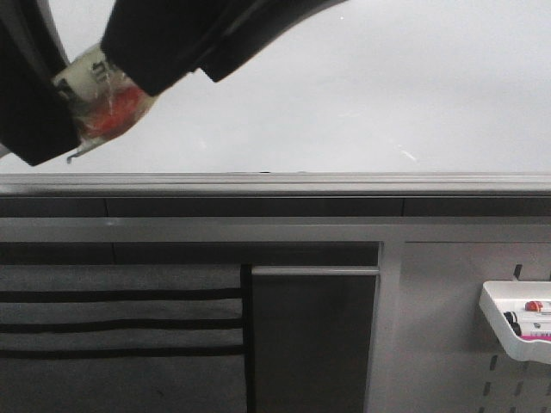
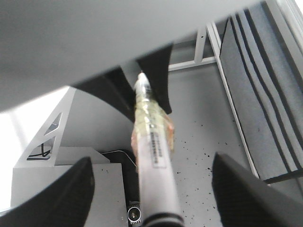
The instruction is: Write number 3 on whiteboard
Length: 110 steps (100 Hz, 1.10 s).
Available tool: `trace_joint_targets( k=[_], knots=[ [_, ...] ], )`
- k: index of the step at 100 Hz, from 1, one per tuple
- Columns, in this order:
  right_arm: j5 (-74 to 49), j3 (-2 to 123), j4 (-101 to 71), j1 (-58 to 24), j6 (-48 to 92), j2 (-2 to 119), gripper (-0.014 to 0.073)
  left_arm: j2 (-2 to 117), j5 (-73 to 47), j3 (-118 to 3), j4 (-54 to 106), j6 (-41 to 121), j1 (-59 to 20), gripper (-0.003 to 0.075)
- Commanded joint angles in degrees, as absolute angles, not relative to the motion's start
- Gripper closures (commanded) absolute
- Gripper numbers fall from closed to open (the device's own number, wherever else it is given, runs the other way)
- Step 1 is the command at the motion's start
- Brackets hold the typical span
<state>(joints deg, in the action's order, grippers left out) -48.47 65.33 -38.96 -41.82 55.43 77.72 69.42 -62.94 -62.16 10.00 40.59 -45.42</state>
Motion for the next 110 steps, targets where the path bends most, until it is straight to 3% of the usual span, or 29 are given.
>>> trace_joint_targets(
  k=[1,37,63,110],
  knots=[
    [-46.3,67.3,-42.1,-42.0,56.0,76.5,0.0198,68.5,-61.3,-64.1,11.1,40.6,-46.0,0.0738],
    [-46.0,67.3,-43.9,-42.0,56.3,76.5,0.0363,68.5,-61.3,-64.1,11.1,40.6,-46.0,0.0738],
    [-46.0,67.3,-43.9,-42.0,56.3,76.5,0.0571,68.5,-58.8,-64.1,9.7,40.5,-46.0,0.0738],
    [-46.4,67.3,-43.9,-42.0,56.3,76.5,0.059,68.5,-56.2,-64.1,3.4,33.1,-46.0,0.072]
  ],
)
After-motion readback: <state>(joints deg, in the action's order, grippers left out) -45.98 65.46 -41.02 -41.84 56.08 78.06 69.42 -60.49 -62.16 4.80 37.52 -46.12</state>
